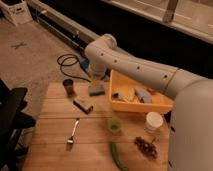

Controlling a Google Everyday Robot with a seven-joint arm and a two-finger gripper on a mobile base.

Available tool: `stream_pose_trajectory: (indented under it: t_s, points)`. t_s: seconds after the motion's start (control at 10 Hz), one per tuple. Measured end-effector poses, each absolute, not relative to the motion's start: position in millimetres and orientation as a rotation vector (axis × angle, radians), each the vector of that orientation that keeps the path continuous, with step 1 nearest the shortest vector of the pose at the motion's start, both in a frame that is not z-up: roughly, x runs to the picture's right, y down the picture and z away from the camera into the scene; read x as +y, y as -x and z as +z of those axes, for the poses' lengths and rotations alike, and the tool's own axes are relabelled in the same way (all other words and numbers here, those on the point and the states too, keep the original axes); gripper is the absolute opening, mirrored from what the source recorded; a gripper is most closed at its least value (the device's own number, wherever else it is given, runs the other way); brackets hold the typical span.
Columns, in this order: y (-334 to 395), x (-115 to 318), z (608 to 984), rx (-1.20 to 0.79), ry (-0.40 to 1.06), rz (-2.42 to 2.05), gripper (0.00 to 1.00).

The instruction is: Place sponge in tray

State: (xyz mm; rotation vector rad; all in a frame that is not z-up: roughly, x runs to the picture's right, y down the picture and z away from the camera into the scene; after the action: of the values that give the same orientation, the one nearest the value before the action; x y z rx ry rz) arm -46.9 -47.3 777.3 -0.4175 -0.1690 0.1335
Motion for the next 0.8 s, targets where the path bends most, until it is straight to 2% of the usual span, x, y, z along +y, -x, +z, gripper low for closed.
stream_pose_trajectory:
  t_s: [0.4,0.8]
  points:
    - [52.8,-26.7,834.8,-0.267,0.475,0.186,0.73]
    - [61.8,-18.5,873.6,-0.351,0.518,0.233,0.73]
